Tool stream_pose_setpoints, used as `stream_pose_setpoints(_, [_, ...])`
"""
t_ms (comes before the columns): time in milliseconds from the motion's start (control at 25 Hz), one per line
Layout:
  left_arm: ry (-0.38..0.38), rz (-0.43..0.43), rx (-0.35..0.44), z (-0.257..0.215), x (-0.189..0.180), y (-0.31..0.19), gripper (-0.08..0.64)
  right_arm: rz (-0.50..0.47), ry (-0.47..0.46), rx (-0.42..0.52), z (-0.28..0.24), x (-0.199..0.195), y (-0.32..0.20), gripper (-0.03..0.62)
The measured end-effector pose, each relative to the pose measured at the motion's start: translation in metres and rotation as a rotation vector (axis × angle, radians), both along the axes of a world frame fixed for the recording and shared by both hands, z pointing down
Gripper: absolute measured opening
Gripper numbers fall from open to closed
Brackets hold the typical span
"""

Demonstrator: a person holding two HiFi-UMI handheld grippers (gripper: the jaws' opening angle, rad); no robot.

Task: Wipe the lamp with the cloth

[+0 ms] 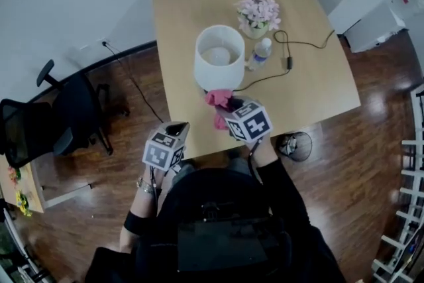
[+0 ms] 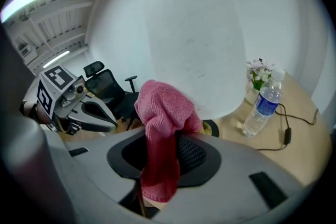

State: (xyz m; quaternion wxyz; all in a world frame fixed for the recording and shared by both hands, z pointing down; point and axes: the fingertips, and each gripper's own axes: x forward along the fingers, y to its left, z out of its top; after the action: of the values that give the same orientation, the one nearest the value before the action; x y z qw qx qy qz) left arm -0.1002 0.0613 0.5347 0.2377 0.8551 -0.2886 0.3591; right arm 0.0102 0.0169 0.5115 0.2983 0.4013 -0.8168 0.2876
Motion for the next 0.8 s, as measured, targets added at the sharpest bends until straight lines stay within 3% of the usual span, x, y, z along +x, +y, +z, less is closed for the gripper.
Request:
stream_pose_setpoints(360, [0.054, 0.227, 0.011, 0.004, -0.043, -0.017, 0.002, 0.218, 0.064, -0.005, -0.008, -0.029, 0.016, 0.129])
stream_pose_setpoints(560, [0.085, 0.320, 0.013, 0.002, -0.058, -0.013, 0.002, 0.309, 0.042, 0.070, -0.055, -0.059, 0.028, 0.129])
stream_pose_setpoints(800, [0.103, 0.366, 0.018, 0.003, -0.064, -0.017, 0.002, 0.348, 0.069, 0.199, -0.113, -0.070, 0.007, 0.129])
